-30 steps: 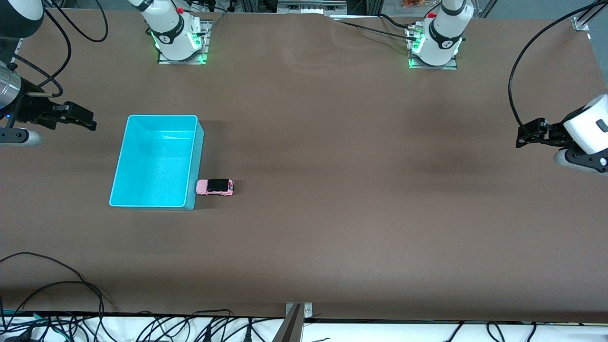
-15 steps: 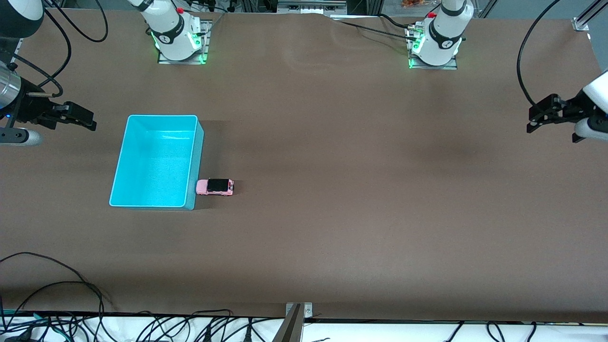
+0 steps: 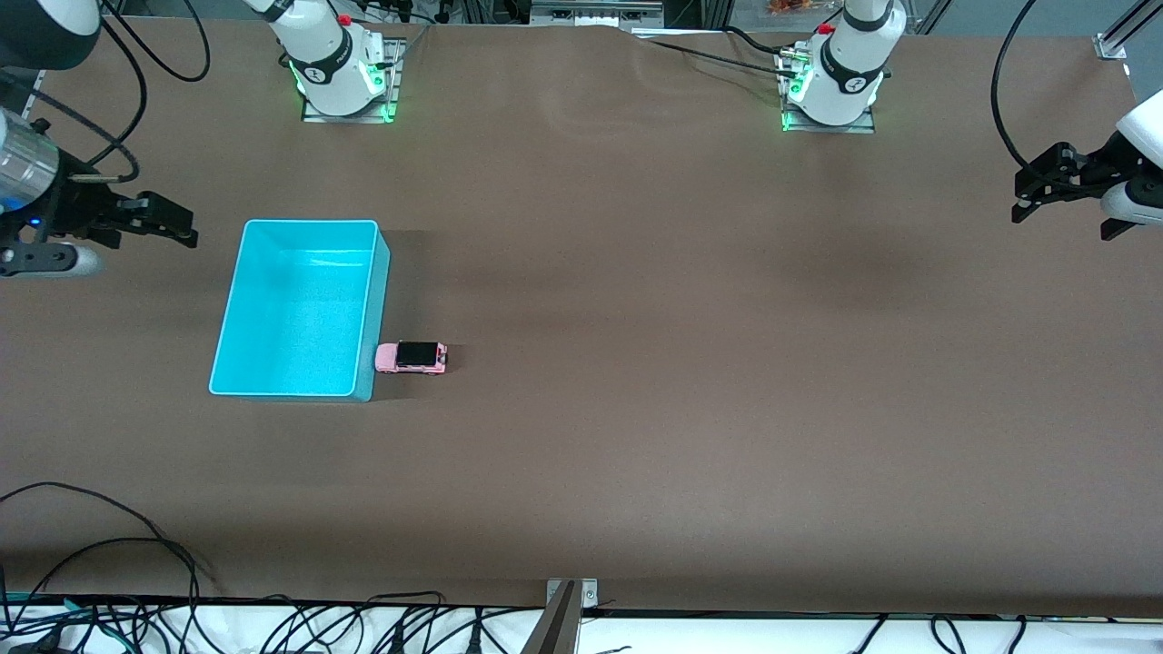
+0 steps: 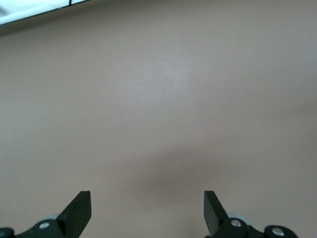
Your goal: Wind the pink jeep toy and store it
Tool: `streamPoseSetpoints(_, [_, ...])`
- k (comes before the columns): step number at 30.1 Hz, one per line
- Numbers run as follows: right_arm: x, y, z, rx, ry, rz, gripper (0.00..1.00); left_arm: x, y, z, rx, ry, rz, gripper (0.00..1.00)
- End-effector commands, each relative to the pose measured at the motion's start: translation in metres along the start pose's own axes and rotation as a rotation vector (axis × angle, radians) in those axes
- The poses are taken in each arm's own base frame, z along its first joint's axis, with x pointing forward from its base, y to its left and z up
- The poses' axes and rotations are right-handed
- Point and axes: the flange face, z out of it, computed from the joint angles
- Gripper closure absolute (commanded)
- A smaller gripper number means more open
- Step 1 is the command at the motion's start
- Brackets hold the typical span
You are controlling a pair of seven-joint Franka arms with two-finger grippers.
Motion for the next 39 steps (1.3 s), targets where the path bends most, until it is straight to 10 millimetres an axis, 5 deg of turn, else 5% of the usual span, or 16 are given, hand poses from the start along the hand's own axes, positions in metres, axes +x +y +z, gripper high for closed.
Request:
streamPoseSetpoints(1, [-0.002,-0.026,0.005,0.005,-0.015,-0.17,0.0,-0.007,0.006,-0.004,0.012,-0.009,-0.009,0.0])
streamPoseSetpoints(12, [0.006,-0.073,0.037,0.057,-0.067,-0.763,0.0,-0.013,0.012,-0.017,-0.039,-0.047,-0.079,0.0])
streamPoseSetpoints(25, [0.051,-0.116,0.144,0.15,-0.089,-1.252,0.0,-0.011,0.013,-0.016,-0.047,-0.084,-0.102,0.0])
streamPoseSetpoints(39, [0.091,-0.172,0.246,0.062,0.03,-1.481,0.0,-0.011,0.015,-0.017,-0.059,-0.084,-0.118,0.0])
